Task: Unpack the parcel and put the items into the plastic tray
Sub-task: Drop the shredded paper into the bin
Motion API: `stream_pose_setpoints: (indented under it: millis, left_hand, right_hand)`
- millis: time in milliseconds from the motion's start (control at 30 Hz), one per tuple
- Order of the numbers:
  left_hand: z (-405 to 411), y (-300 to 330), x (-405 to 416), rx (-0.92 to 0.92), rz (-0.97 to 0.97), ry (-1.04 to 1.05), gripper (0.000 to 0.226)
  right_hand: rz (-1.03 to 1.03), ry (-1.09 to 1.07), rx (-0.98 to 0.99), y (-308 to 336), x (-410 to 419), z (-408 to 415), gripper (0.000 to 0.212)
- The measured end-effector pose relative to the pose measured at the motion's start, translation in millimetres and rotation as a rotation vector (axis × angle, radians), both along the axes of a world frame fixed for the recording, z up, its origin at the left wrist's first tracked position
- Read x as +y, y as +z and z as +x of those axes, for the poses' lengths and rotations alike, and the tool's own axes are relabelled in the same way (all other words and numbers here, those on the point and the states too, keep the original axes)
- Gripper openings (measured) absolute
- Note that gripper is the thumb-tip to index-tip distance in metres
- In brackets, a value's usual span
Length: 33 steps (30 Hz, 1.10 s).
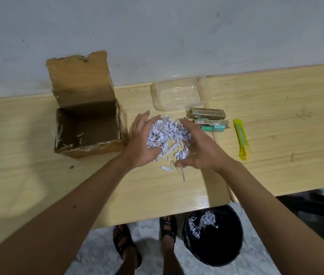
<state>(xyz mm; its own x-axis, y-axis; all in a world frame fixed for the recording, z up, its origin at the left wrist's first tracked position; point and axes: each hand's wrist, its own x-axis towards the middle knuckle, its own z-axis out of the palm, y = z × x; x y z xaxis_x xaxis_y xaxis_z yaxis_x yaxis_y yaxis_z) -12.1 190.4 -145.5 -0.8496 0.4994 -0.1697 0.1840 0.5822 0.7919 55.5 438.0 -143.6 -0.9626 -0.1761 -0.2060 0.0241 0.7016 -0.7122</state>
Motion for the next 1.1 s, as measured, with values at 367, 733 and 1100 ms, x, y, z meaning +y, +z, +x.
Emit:
stream_pose_setpoints:
  millis: [367, 733, 1100]
  left_hand:
    - [0, -17, -6, -0.012, -0.035, -0.14, 0.127]
    - [12, -21, -11, 0.004, 0.124, 0.072, 0.078]
    - [43, -10, -8, -0.045, 0.204, 0.137, 0.066]
  right_hand:
    - [0.116, 0.116, 0.074, -4, -14, -33, 0.125]
    - [0.014, -0.057, 0.233, -13, -45, -27, 0.06]
    - [-0.028, -0.423, 0.227, -3, -75, 36, 0.041]
